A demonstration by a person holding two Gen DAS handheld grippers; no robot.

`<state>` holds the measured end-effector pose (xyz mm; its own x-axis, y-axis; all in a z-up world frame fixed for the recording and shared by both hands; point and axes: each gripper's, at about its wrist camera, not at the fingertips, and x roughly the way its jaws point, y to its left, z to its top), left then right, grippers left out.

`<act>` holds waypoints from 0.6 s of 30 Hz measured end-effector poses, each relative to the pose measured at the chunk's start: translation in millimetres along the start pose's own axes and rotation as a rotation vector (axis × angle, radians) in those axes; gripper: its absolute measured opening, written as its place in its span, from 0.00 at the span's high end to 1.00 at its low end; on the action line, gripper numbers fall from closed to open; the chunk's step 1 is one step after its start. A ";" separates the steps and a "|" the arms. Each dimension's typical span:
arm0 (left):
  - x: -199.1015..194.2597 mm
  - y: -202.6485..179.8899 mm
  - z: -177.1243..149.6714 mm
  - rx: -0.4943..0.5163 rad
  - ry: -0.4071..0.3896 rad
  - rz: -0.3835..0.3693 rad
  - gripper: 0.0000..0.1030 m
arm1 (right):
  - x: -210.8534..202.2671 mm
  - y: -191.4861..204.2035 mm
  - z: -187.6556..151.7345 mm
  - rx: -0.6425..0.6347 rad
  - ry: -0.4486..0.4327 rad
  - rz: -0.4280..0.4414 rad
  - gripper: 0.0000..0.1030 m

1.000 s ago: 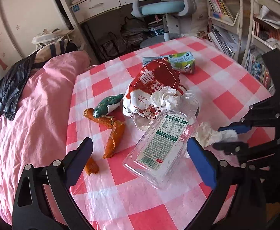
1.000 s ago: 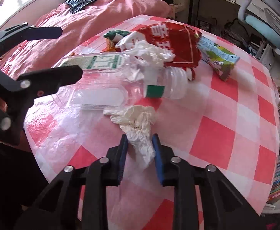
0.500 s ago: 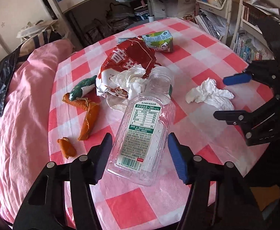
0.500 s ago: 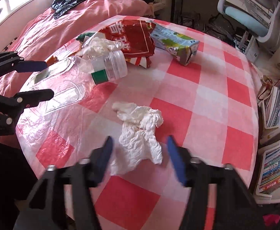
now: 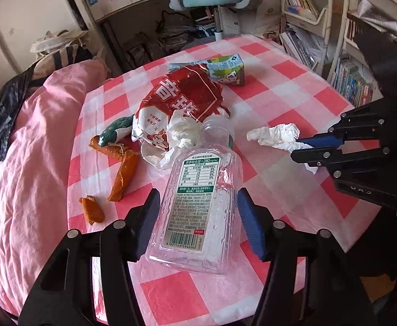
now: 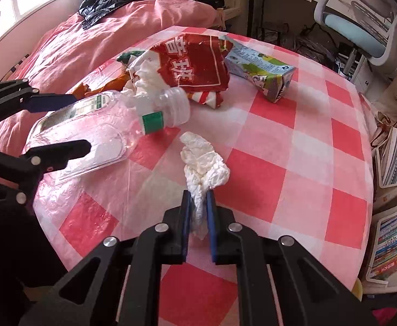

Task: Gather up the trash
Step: 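Grasp the white tissue with the right gripper while the left gripper approaches the clear bottle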

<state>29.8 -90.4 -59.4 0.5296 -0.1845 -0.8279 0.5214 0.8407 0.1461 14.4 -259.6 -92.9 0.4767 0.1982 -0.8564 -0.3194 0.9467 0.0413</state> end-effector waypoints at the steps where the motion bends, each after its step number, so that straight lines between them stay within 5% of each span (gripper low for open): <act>1: -5.5 5.7 -2.1 -0.024 -0.008 -0.014 0.46 | -1.5 -1.0 0.0 0.008 -0.005 0.005 0.88; 10: -18.7 41.8 -38.1 -0.139 0.056 -0.011 0.47 | 3.5 9.4 -3.5 -0.003 0.021 0.046 0.88; 14: -5.0 38.1 -39.4 -0.112 0.097 0.036 0.45 | 2.4 9.7 -5.1 -0.013 0.023 0.051 0.60; 18: 1.4 33.3 -38.3 -0.092 0.108 0.070 0.39 | -1.4 8.2 -5.0 -0.021 0.005 0.049 0.52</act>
<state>22.3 -43.1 -76.4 0.4850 -0.0727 -0.8715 0.4197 0.8936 0.1590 7.1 -253.3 -94.0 0.4561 0.2432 -0.8561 -0.3594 0.9303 0.0728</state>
